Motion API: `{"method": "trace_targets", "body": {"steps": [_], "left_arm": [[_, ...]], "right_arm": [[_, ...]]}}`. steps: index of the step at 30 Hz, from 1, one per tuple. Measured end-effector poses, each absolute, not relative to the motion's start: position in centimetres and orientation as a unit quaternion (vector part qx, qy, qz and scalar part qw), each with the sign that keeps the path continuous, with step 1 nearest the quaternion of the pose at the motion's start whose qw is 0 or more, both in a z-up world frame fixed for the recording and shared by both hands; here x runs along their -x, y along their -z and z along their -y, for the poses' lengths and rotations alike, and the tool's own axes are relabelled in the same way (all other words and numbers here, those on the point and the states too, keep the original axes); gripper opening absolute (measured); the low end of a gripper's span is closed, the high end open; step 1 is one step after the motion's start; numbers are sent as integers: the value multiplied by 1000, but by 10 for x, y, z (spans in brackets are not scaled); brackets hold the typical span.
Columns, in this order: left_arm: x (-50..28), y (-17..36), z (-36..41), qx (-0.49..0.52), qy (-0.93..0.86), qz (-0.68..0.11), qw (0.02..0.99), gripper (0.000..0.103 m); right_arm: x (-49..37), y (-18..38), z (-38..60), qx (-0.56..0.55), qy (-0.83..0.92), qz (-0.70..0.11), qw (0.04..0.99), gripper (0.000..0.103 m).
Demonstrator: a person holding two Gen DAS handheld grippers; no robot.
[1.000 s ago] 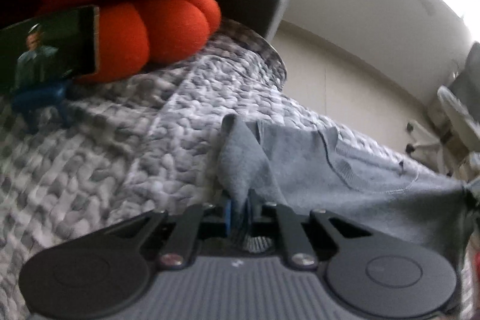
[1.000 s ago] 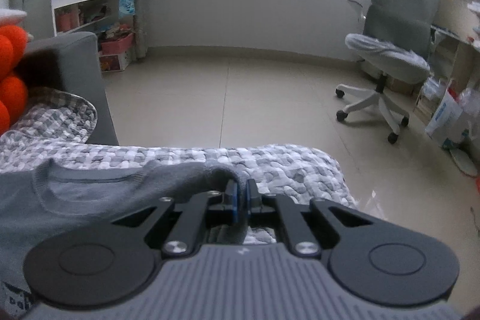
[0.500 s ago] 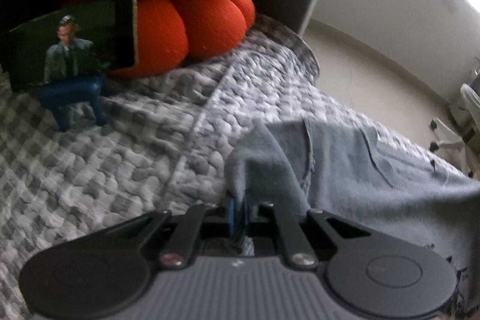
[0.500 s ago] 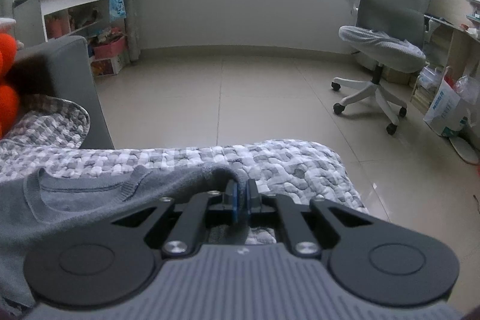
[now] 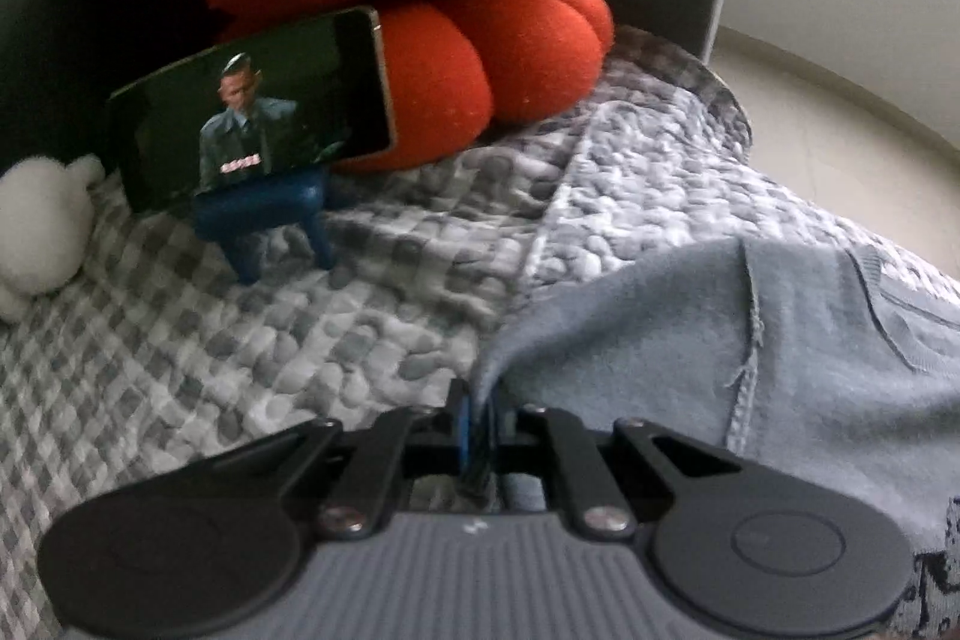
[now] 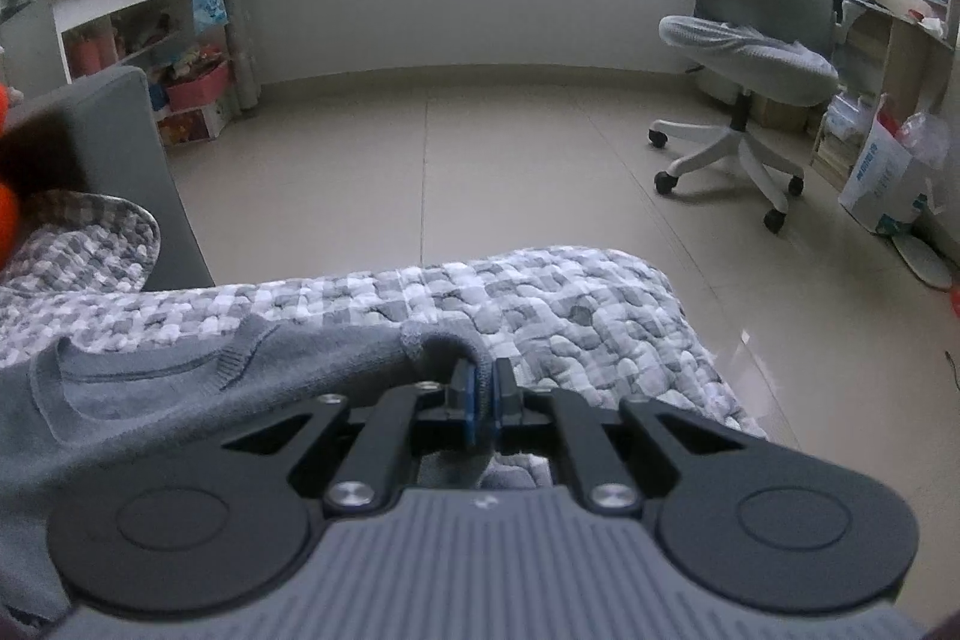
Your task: Fold clothes
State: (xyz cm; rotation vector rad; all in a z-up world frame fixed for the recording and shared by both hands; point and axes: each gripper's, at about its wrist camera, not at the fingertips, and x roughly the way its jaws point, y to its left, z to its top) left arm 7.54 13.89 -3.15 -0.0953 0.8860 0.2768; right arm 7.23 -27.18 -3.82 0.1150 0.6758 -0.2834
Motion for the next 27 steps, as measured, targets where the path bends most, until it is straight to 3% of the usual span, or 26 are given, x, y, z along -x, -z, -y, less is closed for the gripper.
{"method": "trace_targets", "body": {"steps": [8, 10, 11, 12, 15, 23, 25, 27], "left_arm": [[-74, 27, -143, 42, -94, -433, 895, 9], [-75, 27, -138, 5, -60, -437, 898, 31], [-76, 27, -137, -10, -49, -435, 899, 56], [-77, 24, -139, -14, -50, -429, 902, 70], [-82, 13, -145, -3, -50, -405, 913, 73], [-134, 23, -100, 2, 85, -407, 909, 75], [-143, 30, -88, -10, 107, -405, 908, 69], [-147, 38, -77, -25, 127, -400, 907, 55]], "right_arm": [[-71, 39, 283, -78, 135, -339, 928, 7], [-70, 38, 284, -83, 128, -341, 927, 14], [-70, 37, 285, -82, 124, -343, 928, 15], [-70, 36, 285, -78, 117, -346, 928, 19], [-67, 27, 286, -70, 85, -346, 932, 43], [-102, 10, 271, -39, -34, -340, 939, 43], [-124, 16, 260, -9, -66, -361, 930, 43], [-141, 23, 248, 19, -92, -383, 919, 43]]}}
